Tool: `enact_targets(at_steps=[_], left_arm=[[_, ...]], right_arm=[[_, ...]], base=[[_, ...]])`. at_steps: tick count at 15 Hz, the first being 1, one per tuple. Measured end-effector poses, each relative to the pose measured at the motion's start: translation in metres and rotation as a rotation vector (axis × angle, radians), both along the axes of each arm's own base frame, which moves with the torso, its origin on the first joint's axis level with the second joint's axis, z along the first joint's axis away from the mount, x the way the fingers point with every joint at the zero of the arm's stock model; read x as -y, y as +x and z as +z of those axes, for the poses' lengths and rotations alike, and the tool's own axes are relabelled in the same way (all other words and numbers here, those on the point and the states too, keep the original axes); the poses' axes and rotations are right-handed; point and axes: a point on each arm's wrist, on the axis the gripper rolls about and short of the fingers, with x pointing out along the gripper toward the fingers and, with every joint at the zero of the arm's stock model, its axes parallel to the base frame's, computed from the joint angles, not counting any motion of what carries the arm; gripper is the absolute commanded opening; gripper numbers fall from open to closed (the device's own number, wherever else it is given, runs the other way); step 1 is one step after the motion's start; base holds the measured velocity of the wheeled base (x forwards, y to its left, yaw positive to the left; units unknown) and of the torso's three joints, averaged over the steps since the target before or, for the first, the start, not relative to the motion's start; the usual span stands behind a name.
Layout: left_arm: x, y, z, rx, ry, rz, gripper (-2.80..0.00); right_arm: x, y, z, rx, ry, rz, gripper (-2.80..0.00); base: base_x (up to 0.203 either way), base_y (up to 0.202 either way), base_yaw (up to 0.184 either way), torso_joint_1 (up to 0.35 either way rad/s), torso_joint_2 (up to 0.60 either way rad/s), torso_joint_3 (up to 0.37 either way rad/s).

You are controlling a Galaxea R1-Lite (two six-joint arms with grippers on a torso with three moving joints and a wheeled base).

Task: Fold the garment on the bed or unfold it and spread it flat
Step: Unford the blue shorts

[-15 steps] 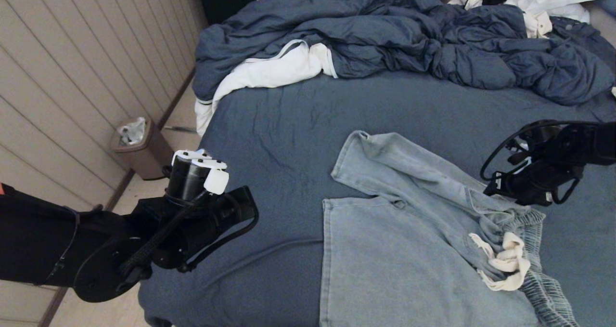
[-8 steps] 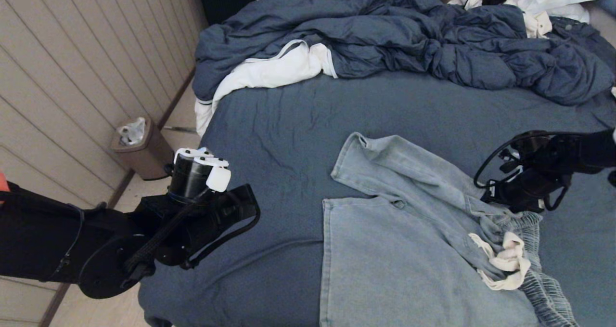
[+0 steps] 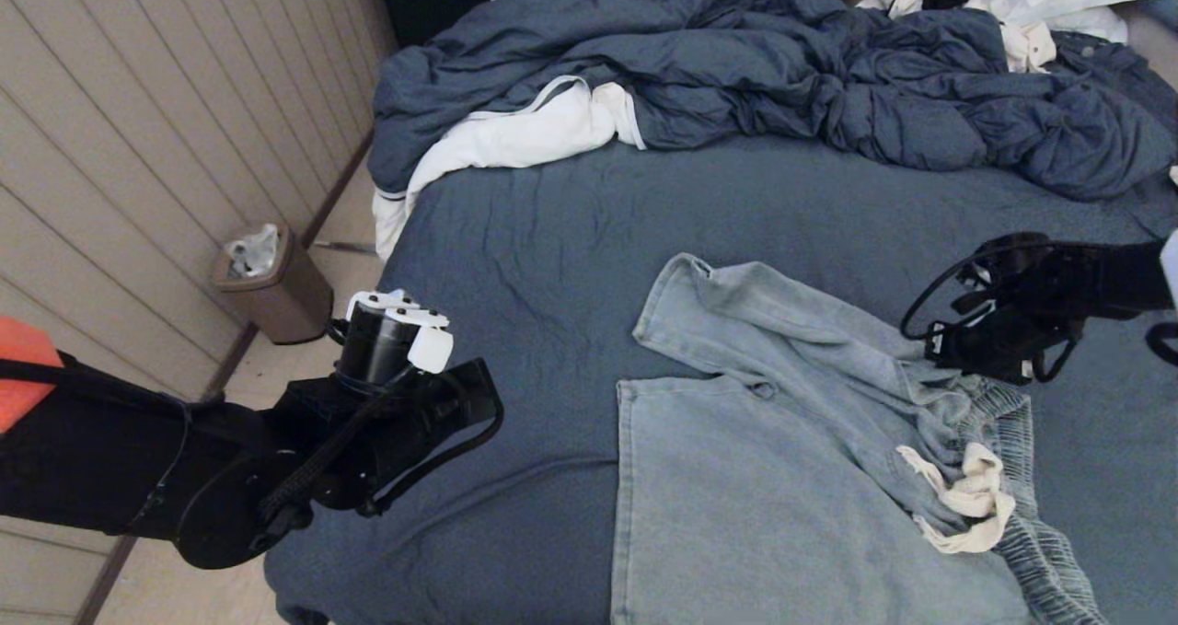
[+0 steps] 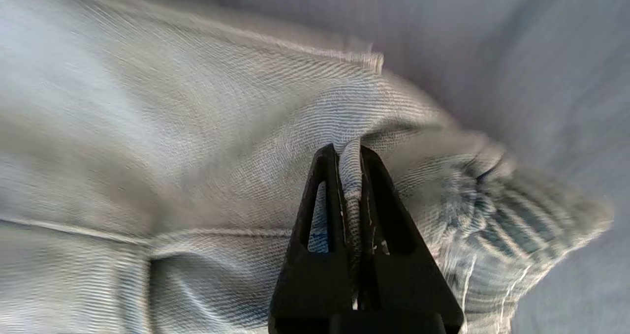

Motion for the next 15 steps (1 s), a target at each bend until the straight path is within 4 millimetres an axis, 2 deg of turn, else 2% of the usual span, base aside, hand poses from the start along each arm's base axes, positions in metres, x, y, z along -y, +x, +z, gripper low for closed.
enact_targets(at_steps=[3, 5, 8, 15], left_arm=[[0.007, -0.001, -0.004, 0.009, -0.01, -0.015, -2.8], [0.008, -0.002, -0.004, 0.012, -0.011, -0.015, -2.8], [0.007, -0.003, -0.004, 0.013, -0.01, -0.015, -2.8], [0.008, -0.002, -0.005, 0.019, -0.013, -0.013, -2.8]], right_arm=[[0.004, 0.01, 0.02, 0.092, -0.016, -0.035, -2.8], [0.011, 0.016, 0.024, 0.142, -0.056, -0.077, -2.8], [0.02, 0.022, 0.017, 0.163, -0.14, -0.157, -2.8], [0.042, 0.021, 0.005, 0.162, -0.166, -0.223, -2.8]], base=[[0.0, 0.0, 0.0, 0.0, 0.0, 0.0], [0.0, 0.0, 0.0, 0.0, 0.0, 0.0], [0.0, 0.0, 0.0, 0.0, 0.0, 0.0], [0.0, 0.0, 0.0, 0.0, 0.0, 0.0]])
